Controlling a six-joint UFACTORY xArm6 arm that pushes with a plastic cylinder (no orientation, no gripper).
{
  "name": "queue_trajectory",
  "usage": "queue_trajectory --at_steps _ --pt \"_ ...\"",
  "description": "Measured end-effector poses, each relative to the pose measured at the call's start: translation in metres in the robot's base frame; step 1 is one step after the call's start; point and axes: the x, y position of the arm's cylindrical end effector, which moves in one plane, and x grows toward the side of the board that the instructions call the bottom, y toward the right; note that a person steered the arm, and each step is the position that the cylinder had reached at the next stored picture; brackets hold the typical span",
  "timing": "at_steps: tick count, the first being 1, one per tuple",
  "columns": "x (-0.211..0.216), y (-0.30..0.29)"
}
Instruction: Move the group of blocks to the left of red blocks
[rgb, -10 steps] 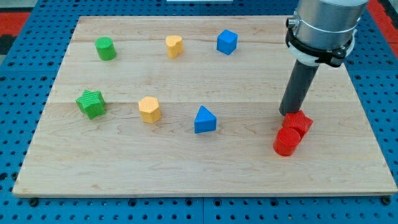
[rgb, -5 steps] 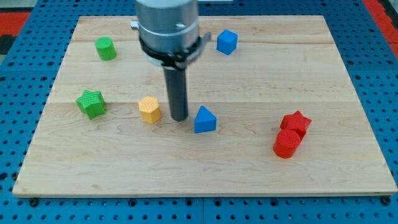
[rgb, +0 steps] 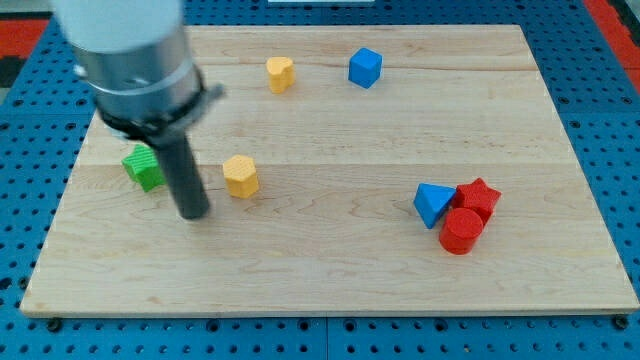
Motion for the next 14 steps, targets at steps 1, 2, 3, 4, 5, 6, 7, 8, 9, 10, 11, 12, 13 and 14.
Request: queue_trajectory --at_steps 1,2,3,4,5,6,7,8,9,10,11,12,13,14 --pt "-0.037 0.05" --pt "-0.012 0.14" --pt "0.027 0.197" --pt "0.031 0.122" --pt "0.055 0.17" --pt "0.065 0.244" --pt "0.074 0.234" --pt "0.062 0.133" --pt "0.021 0.037" --pt "0.018 -0.077" --pt "-0.044 -0.092" --pt "-0.035 0.004" --pt "0.012 0.065" --pt "0.024 0.146"
